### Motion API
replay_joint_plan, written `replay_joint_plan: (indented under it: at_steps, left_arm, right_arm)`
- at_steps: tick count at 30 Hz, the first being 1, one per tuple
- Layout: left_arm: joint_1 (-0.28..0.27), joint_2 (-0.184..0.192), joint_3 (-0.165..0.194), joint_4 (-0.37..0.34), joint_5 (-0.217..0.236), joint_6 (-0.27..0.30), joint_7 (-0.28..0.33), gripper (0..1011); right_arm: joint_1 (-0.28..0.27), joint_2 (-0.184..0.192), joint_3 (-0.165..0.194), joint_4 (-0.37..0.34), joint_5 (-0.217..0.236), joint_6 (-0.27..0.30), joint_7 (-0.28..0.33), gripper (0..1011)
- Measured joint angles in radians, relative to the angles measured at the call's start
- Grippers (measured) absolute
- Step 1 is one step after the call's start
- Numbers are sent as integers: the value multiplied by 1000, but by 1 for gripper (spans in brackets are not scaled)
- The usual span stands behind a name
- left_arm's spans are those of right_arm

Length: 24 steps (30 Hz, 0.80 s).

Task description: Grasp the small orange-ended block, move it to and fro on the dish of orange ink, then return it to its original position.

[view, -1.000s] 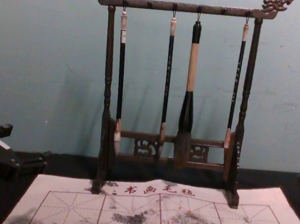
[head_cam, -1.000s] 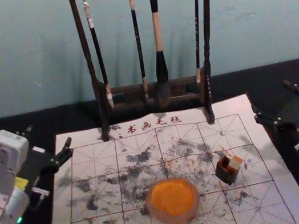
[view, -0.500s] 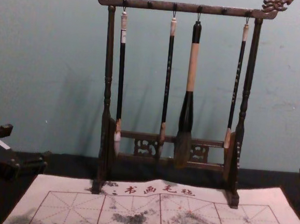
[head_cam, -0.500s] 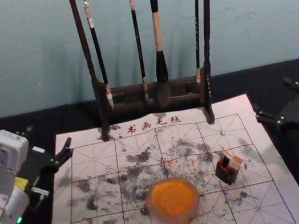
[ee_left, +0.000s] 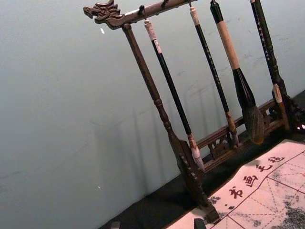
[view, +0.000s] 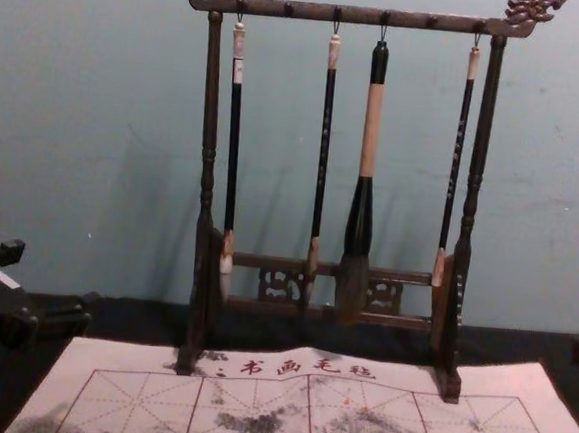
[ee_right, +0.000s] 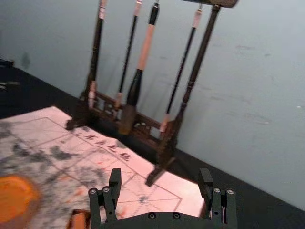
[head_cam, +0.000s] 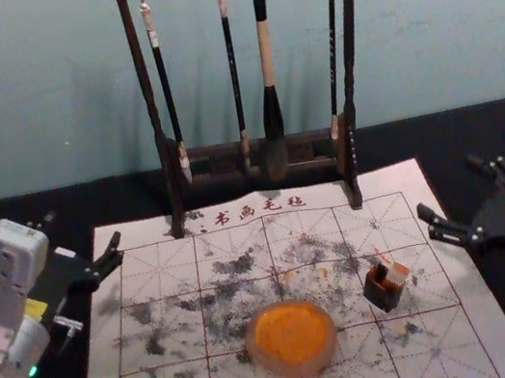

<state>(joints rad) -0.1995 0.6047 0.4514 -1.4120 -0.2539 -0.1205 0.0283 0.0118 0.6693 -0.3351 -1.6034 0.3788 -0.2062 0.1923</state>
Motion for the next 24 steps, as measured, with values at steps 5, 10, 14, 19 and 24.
replay_joint_plan:
  at_steps: [5,10,14,19,24]
  left_arm:
    - [0,0,0,0,0,0,0,1001]
    - [0,0,0,0,0,0,0,1001]
    - [0,0,0,0,0,0,0,1001]
    - [0,0,0,0,0,0,0,1001]
    - [0,0,0,0,0,0,0,1002]
  right_arm:
    - [-39,11,8,-38,22,5,33,1003]
    - [-69,27,12,-54,42,18,86,1003]
    - [-78,35,11,-55,52,32,128,1003]
    - [-82,41,5,-46,54,53,173,1002]
    - [-74,41,-2,-34,51,76,206,1003]
